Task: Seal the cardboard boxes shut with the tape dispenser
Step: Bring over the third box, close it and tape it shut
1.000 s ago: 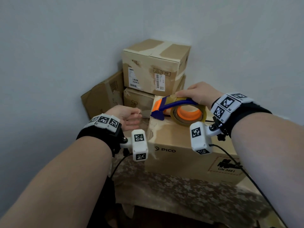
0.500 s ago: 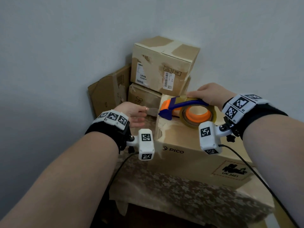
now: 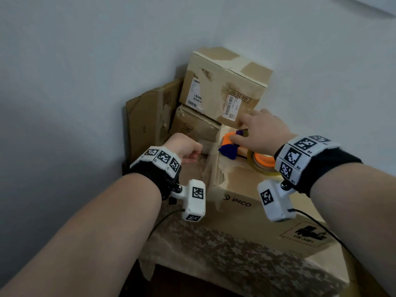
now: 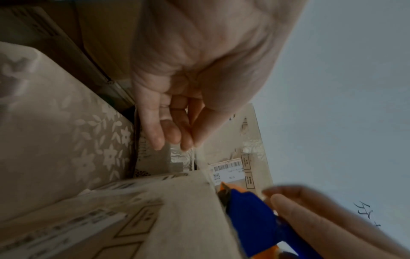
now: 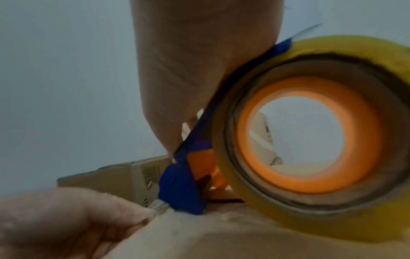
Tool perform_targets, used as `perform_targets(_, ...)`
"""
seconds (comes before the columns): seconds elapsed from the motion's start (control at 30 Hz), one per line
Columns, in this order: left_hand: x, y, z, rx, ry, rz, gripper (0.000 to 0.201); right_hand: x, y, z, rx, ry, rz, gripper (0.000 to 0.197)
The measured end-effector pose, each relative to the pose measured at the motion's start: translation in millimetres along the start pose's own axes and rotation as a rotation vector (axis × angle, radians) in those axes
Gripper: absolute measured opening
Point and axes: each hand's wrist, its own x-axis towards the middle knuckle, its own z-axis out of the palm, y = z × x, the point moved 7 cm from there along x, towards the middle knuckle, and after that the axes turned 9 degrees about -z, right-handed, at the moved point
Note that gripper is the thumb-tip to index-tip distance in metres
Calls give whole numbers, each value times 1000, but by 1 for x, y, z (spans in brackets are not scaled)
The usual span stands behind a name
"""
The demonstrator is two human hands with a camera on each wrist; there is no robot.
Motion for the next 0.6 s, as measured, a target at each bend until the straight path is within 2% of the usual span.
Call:
perform_targets(0.1,2,-3,2,-15,-30,19,15,7,-26,5,-18,-62,-176,37)
perform_targets(0.17,6,-4,2,-13,-49,46,37,9,-37,13,-34,-177,-225,39)
perform_targets(0.2,7,-3,2,2,-50,64,41,9,-39,17,-63,-228,-239,39)
perform_targets(0.33,9,-4,1,86,-28,110,26,7,-45,22,-177,-327,-265,42)
perform_targets(0.6,16,-14,13,207,-98,114,25,10,-53,27,-236,-410,-265,52)
